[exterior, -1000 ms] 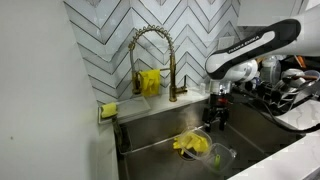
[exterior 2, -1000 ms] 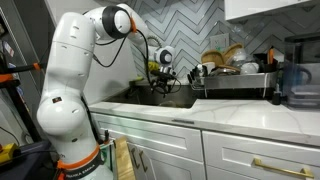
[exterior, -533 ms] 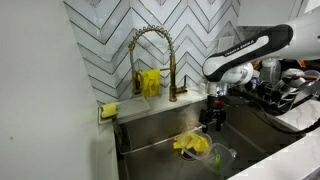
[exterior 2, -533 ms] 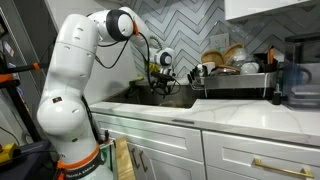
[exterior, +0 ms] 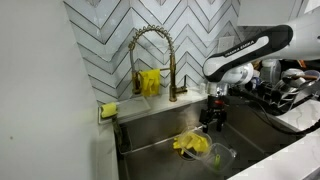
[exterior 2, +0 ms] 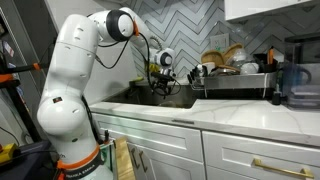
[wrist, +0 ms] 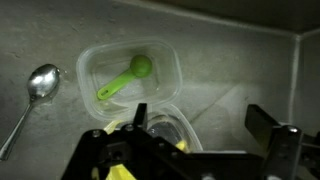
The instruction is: Remove the clear bowl with the measuring spoon from the sink and pour the spoon onto the counter then put the bowl on the dishrack.
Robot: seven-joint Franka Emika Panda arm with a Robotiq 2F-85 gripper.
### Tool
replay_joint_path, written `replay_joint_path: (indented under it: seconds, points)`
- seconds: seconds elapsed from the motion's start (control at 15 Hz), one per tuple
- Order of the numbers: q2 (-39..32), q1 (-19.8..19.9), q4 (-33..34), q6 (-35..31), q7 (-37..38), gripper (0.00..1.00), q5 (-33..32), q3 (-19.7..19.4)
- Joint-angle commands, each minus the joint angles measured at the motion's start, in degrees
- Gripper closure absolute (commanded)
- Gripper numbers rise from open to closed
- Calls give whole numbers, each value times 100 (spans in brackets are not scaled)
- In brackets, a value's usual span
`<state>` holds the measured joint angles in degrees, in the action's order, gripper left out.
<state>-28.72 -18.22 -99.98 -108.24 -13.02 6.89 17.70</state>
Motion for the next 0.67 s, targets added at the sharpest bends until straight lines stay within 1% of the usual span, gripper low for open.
replay_joint_path:
  seconds: [0.0, 0.4, 0.6]
  points:
    - [175, -105, -441, -378, 569, 0, -211, -168]
    - [152, -152, -1087, -969, 1263, 0, -220, -226]
    - [56, -230, -1261, -1391, 1682, 0, -284, -295]
